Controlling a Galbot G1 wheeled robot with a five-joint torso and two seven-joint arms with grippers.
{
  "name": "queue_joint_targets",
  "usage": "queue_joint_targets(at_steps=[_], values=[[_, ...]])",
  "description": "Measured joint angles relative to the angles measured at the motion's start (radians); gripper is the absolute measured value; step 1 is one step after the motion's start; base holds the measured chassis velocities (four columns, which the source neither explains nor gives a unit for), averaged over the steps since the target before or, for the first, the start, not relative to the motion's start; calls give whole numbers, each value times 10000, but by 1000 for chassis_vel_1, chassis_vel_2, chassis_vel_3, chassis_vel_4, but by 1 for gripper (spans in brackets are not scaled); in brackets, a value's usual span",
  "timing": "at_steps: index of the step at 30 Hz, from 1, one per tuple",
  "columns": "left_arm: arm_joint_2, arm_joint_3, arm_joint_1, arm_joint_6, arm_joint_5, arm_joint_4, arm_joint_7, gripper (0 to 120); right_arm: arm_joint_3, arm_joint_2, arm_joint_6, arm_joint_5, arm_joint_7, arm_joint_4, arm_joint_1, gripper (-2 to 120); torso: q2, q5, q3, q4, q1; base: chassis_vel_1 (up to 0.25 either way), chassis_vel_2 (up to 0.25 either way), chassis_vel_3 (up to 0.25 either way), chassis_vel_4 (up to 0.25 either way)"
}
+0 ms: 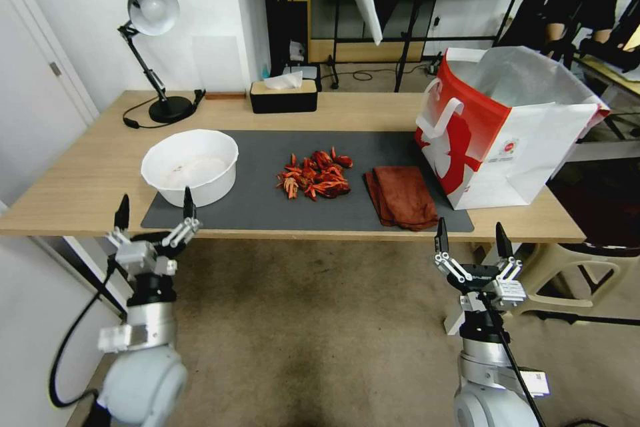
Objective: Sweep shrimp from table into container with towel, then put container into takeout bag.
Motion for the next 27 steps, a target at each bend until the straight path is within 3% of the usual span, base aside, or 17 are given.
queue_joint_targets(at_steps=[3,7,9,11,13,17,19,22,27], values=[[1014,216,-472,144,-699,282,14,100,27,16,-25,5,2,-14,64,100,0,1,0,0,0,0,0,0,0],[1484,509,-769,155,-1291,471,108,100,18,47,-37,4,1,-54,115,100,-1,1,0,1,0,0,0,0,0],[1892,878,-1228,120,-1875,788,273,100,11,86,-53,-4,-1,-82,145,100,0,1,0,-1,0,0,0,0,0],[1952,944,-1293,115,-1970,835,303,100,14,91,-53,-6,-1,-86,148,100,-1,1,0,-1,0,0,0,0,0],[2322,1491,-1888,121,-2684,1186,519,100,37,133,-56,-26,-9,-122,181,100,-1,2,0,0,0,0,0,0,0],[2469,1883,-2300,137,-2941,1459,608,100,68,167,-60,-28,-12,-133,206,100,-1,1,0,0,0,0,0,0,0],[2620,2251,-2776,134,-3105,1799,773,100,81,211,-86,-29,-17,-134,238,100,-1,0,1,0,1,0,0,0,0],[2733,2408,-2994,133,-3204,1960,929,100,84,230,-102,-30,-20,-137,261,100,-1,1,1,0,0,0,0,0,0],[3423,2753,-3567,-107,-3511,2634,1945,100,79,258,-129,-29,-37,-198,319,100,-1,1,1,0,0,0,0,0,0]])
